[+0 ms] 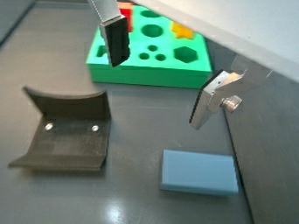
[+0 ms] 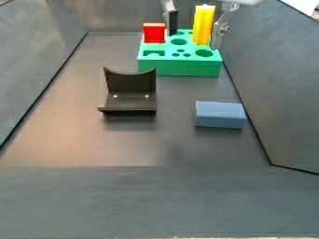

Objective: Pick up the rectangle object. Move up. Place the rectangle object on the fixture. Regrasp the rectangle object. Move to above the board. Insert the rectangle object.
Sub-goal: Pick up the rectangle object.

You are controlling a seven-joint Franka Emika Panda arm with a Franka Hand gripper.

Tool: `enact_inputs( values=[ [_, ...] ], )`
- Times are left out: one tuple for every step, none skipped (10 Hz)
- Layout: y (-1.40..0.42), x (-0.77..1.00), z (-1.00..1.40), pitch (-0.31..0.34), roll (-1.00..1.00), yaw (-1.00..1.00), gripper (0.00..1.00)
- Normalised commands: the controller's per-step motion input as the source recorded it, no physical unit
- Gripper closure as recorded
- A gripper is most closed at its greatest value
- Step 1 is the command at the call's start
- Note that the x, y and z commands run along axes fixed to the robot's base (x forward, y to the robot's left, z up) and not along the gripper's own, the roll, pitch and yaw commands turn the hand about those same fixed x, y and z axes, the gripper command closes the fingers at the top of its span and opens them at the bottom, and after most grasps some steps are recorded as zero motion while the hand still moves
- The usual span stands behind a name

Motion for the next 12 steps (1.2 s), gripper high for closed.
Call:
enact_inputs(
  values=[
    [0.00,-0.06,-0.37,0.116,0.03,-0.98,0.00],
    [0.04,-0.05,-0.43,0.161,0.01,-0.93,0.00],
    [0.04,-0.06,-0.43,0.159,0.01,-0.94,0.00],
    [0.04,-0.05,-0.43,0.156,0.01,-0.94,0.00],
    [0.05,-0.05,-0.43,0.159,0.00,-0.94,0.00],
    [0.09,-0.04,-0.49,0.170,0.00,-0.95,0.00],
    [0.10,-0.03,-0.52,0.171,0.00,-0.95,0.00],
    [0.11,-0.03,-0.53,0.176,0.00,-0.95,0.00],
    [0.10,-0.03,-0.53,0.179,0.00,-0.95,0.00],
    [0.10,-0.03,-0.53,0.176,0.00,-0.95,0.00],
    [0.06,-0.05,-0.51,0.164,0.00,-0.92,0.00],
    [0.06,-0.09,-0.53,0.137,0.00,-0.91,0.00]
  ],
)
